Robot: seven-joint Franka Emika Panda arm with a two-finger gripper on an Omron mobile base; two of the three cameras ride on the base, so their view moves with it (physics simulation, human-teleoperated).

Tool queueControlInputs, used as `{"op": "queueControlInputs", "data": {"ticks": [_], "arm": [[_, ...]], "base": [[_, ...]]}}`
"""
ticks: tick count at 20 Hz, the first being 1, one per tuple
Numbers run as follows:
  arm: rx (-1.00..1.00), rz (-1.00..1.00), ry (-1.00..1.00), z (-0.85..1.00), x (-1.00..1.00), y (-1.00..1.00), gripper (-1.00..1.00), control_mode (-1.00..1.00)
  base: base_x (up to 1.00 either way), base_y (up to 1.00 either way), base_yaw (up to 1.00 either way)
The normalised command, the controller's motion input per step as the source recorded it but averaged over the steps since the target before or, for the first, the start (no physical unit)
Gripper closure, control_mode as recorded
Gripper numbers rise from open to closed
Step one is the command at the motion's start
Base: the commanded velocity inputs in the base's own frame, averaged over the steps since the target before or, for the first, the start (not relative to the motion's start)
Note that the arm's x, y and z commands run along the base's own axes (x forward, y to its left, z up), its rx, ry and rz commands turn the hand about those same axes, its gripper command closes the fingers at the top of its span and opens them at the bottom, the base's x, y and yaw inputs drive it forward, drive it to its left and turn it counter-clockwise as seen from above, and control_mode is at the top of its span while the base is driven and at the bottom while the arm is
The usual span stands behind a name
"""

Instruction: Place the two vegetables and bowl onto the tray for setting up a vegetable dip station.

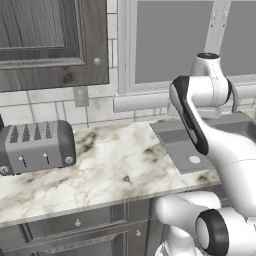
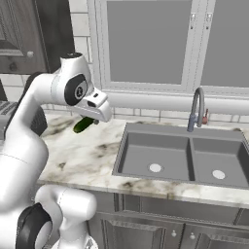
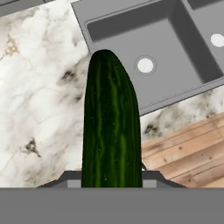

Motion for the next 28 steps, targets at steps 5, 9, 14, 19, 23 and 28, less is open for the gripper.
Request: {"op": "queueControlInputs", "data": {"ticks": [5, 9, 14, 19, 23, 28], "arm": [[0.0, 0.06, 0.0, 0.0, -0.45, -0.01, 1.0, -1.0], [0.0, 0.04, 0.0, 0.0, -0.22, 0.0, 1.0, -1.0], [0.0, 0.04, 0.0, 0.0, -0.02, 0.0, 1.0, -1.0], [0.0, 0.08, 0.0, 0.0, -0.09, 0.0, 1.0, -1.0], [0.0, 0.15, 0.0, 0.0, -0.16, 0.0, 1.0, -1.0], [0.0, 0.12, 0.0, 0.0, -0.35, 0.0, 1.0, -1.0]], "base": [[0.0, 0.0, 0.0], [0.0, 0.0, 0.0], [0.0, 0.0, 0.0], [0.0, 0.0, 0.0], [0.0, 0.0, 0.0], [0.0, 0.0, 0.0]]}}
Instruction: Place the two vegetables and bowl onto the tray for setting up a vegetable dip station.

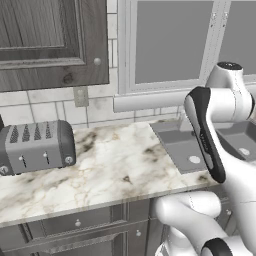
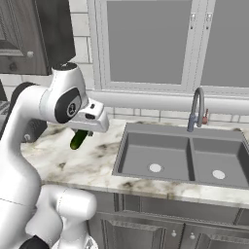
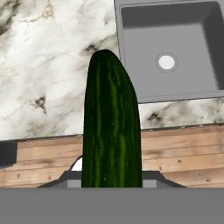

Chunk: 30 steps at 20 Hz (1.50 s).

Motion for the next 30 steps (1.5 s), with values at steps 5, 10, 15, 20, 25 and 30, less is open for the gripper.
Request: {"op": "queueControlInputs", "data": {"ticks": [5, 10, 15, 20, 25, 30], "arm": [[0.0, 0.01, 0.0, 0.0, -0.16, 0.0, 1.0, 1.0], [0.0, 0.0, 0.0, 0.0, 0.0, 0.0, 1.0, 1.0], [0.0, 0.0, 0.0, 0.0, 0.0, 0.0, 1.0, 1.0], [0.0, 0.0, 0.0, 0.0, 0.0, 0.0, 1.0, 1.0], [0.0, 0.0, 0.0, 0.0, 0.0, 0.0, 1.0, 1.0], [0.0, 0.0, 0.0, 0.0, 0.0, 0.0, 1.0, 1.0]], "base": [[-0.41, -0.08, 0.0], [-0.73, -0.47, 0.0], [-0.45, -0.72, -0.02], [-0.13, -0.96, -0.02], [0.0, -1.0, -0.02], [0.0, -1.0, -0.01]]}}
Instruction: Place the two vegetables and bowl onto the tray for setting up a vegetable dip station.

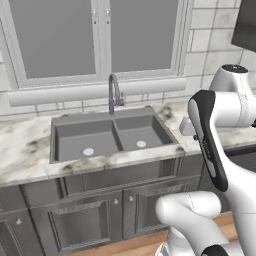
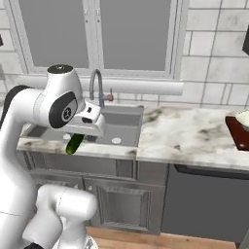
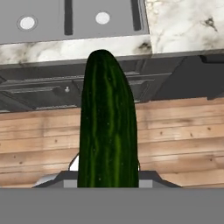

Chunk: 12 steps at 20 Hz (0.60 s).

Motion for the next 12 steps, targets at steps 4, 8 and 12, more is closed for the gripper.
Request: {"op": "queueControlInputs", "data": {"ticks": [4, 8, 12], "arm": [[0.0, 0.0, 0.0, 0.0, 0.0, 0.0, 1.0, 1.0], [0.0, 0.0, 0.0, 0.0, 0.0, 0.0, 1.0, 1.0], [0.0, 0.0, 0.0, 0.0, 0.0, 0.0, 1.0, 1.0]], "base": [[-0.06, -0.83, -0.04], [-0.01, -0.8, -0.01], [0.0, -0.8, -0.01]]}}
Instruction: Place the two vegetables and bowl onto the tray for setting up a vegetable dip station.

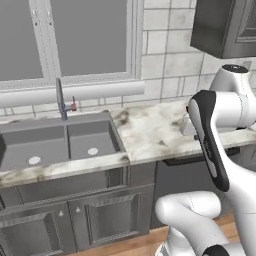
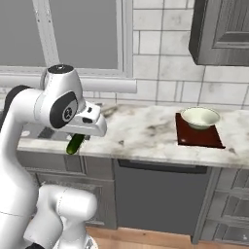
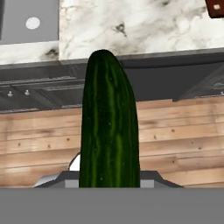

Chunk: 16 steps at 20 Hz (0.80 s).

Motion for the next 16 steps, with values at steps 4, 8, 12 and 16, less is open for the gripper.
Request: {"op": "queueControlInputs", "data": {"ticks": [4, 8, 12, 16], "arm": [[0.0, 0.0, 0.0, 0.0, 0.0, 0.0, 1.0, 1.0], [0.0, 0.0, 0.0, 0.0, 0.0, 0.0, 1.0, 1.0], [0.0, 0.0, 0.0, 0.0, 0.0, 0.0, 1.0, 1.0], [0.0, 0.0, 0.0, 0.0, 0.0, 0.0, 1.0, 1.0]], "base": [[0.0, -0.86, 0.0], [0.0, -0.84, 0.0], [0.0, -0.8, 0.0], [0.0, -0.75, 0.0]]}}
